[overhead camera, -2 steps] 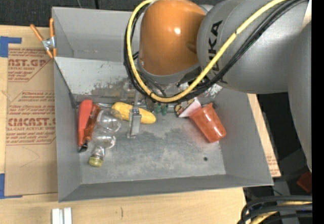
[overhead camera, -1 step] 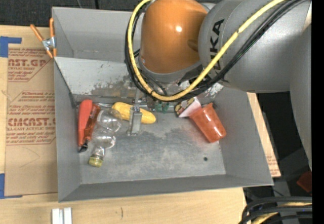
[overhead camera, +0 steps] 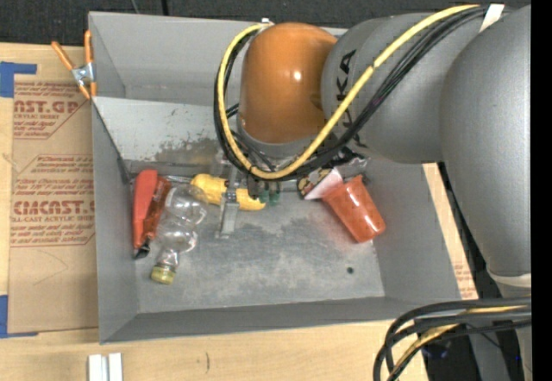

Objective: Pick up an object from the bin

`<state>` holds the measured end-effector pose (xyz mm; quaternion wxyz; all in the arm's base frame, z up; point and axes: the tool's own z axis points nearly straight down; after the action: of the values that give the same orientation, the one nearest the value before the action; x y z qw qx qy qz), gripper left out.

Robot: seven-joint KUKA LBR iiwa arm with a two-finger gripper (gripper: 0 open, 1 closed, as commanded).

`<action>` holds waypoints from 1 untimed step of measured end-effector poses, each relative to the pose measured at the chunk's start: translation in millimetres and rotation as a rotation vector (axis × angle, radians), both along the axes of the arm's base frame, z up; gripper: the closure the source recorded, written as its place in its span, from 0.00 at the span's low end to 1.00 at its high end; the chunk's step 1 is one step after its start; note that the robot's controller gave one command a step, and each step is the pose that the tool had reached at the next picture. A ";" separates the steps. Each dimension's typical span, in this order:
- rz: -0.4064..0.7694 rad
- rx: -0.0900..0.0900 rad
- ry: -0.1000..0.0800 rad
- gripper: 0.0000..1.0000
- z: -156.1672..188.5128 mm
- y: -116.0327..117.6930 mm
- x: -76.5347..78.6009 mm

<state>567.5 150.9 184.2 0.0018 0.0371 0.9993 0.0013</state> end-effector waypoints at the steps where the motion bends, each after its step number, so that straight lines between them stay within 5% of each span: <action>1: 0.086 -0.001 0.000 0.00 -24.5 -29.2 23.1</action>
Offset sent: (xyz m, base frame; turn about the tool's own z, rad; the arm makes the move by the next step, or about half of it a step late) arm 0.0233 -0.0488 -0.0555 0.0944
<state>590.6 121.7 159.7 0.0016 -0.0060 1.0000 0.0009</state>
